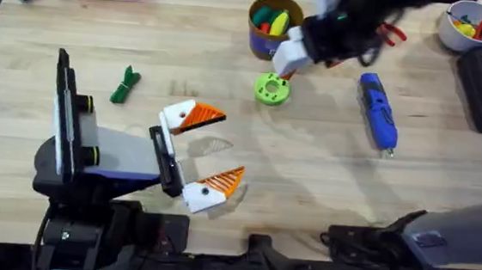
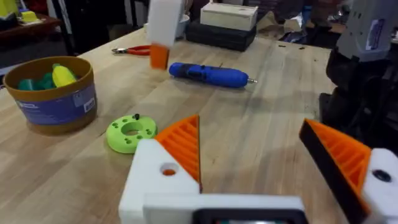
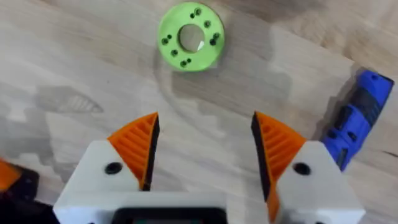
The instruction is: Pick up the gripper from the table and insert it into the empty holder that is missing its gripper. Then pick up a screw, insert it into the mounting hole, and use the screwdriver to tighten it. Finally, clean up the table by picking up the vegetable and placing it into the bucket.
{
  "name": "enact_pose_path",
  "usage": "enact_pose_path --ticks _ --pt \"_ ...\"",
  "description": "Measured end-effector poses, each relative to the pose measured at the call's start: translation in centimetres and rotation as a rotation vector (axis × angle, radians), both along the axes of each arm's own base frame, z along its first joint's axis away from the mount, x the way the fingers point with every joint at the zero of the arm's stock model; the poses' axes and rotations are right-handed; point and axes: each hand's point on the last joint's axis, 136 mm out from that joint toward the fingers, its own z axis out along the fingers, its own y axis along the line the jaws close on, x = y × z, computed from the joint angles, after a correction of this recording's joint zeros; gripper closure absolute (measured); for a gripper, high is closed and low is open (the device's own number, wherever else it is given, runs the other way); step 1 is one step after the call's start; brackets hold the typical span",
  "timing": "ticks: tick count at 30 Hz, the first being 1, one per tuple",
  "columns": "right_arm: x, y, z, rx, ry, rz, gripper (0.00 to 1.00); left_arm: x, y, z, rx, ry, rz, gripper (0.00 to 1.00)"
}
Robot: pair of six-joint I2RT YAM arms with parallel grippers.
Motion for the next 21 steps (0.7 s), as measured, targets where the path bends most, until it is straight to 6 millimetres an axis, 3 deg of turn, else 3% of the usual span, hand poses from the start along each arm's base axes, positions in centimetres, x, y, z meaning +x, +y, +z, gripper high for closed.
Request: enact_pose_path --ticks 8,14,21 --pt "3.7 1.8 -6.3 -0.059 0.076 0.000 0.316 0.0 0.0 0.0 0.000 0.000 0.000 0.014" --pt "4.7 2.1 -8.7 -0.079 0.099 -0.002 0.481 0.0 0.0 0.0 0.000 0.000 0.000 0.014" --pt "5.9 1.7 -10.7 -0.084 0.112 -0.027 0.547 0.0 0.0 0.0 0.000 0.000 0.000 0.015"
